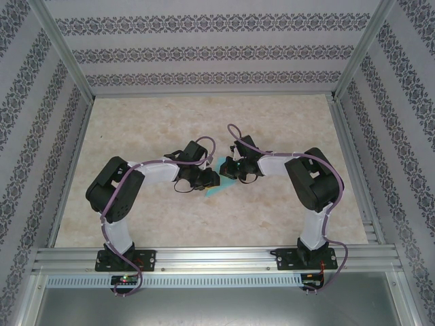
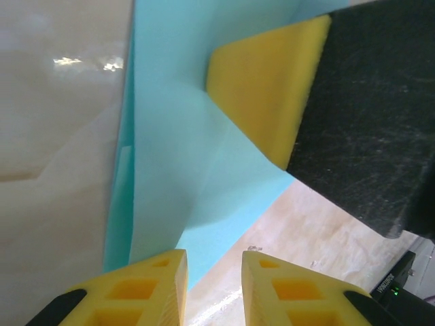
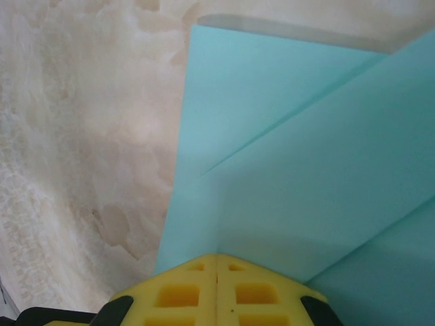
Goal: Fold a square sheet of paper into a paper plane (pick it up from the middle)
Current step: Fourth fold the wing at the center of the table.
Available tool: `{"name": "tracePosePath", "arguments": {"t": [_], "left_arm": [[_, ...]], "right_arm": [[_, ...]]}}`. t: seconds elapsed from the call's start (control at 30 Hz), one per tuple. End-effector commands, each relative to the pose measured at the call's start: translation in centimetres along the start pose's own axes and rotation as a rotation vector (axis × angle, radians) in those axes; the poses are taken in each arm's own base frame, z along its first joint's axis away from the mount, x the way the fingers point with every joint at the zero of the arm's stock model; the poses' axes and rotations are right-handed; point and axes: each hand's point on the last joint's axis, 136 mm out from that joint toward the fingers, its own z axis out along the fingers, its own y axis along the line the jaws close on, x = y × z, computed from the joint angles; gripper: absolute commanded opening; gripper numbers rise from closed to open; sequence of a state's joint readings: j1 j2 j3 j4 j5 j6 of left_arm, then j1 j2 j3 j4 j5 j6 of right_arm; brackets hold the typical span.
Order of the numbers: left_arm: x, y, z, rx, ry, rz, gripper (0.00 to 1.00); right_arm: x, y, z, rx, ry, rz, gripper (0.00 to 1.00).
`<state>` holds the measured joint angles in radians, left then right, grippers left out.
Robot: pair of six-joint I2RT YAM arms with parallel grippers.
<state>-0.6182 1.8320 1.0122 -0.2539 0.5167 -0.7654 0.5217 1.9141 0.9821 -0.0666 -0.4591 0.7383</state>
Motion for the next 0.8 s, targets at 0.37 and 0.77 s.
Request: {"name": "tracePosePath", "arguments": {"t": [0.37, 0.77], "left_arm": [[2.4, 2.9, 1.1, -0.080, 0.061, -0.032, 0.27], [2.3, 1.3, -0.3, -0.037, 0.048, 0.043, 0.26]], "right_arm": [[4.5, -8.4, 1.9, 0.281, 0.118, 0.088, 0.00], [4.7, -8.5, 1.9, 0.282, 0.122, 0.089, 0.00]]}}
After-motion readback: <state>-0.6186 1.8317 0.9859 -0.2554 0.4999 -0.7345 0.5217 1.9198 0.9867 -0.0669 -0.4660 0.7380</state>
